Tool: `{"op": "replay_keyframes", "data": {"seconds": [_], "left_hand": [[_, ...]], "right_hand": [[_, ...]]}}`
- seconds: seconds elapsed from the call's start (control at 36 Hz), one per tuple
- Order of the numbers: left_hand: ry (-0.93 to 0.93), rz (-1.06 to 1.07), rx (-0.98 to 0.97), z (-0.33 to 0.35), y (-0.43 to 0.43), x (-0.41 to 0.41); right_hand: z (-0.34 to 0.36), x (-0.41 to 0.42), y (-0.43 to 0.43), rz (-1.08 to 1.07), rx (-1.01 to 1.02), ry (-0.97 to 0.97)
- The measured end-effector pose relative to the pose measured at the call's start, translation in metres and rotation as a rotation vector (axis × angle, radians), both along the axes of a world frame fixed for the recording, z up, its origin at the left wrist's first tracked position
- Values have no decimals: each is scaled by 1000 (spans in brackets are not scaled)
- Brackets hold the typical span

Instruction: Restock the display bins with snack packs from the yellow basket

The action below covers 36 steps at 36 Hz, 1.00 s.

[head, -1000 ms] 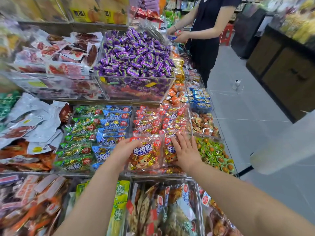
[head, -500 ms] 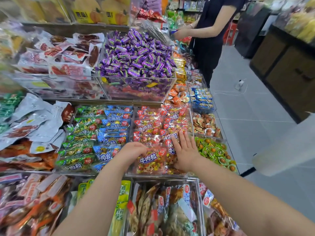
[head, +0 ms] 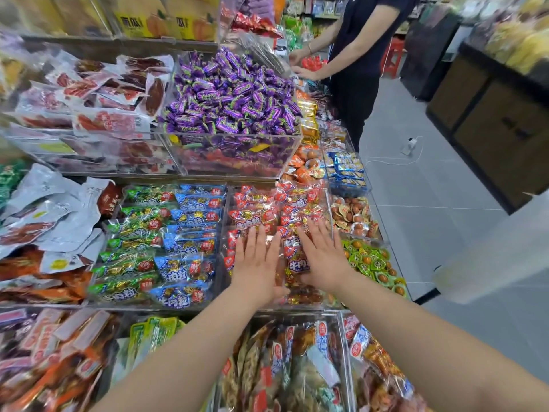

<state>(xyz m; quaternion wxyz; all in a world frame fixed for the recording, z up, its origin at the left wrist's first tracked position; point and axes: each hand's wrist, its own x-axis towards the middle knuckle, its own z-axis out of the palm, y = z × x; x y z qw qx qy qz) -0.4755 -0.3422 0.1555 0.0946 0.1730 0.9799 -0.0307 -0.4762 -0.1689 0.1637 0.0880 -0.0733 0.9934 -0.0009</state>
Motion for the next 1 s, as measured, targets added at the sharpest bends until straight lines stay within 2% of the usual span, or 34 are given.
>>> {"op": "replay_keyframes", "data": {"seconds": [0.11,0.28,0.44,0.53,0.61,0.75,0.83,0.92,1.0], "left_hand": [[-6,29,-20,-7,-4,-14],[28,13,-70,-18,-6,-12],[-37,-36,-72,-15,-10,-24],[-72,-62,-12,-15,-16,-25],[-105,-33,166,-10,-18,-25],[11,105,681,15,-15,-10],[60,231,906,29,-14,11],[-12,373,1127,36,-18,39],[-81,489,1255,29,-27,72]], "right_hand": [[3,-13,-1,21,102,-49],[-2,-17,1,84,124,-91],[2,-18,1,87,179,-142],[5,-17,0,79,109,-159],[9,-12,7,58,-99,-90],[18,9,19,-42,-487,135],[19,25,23,-136,-602,208],[19,46,26,-221,-706,251],[13,75,24,-355,-825,219]]}}
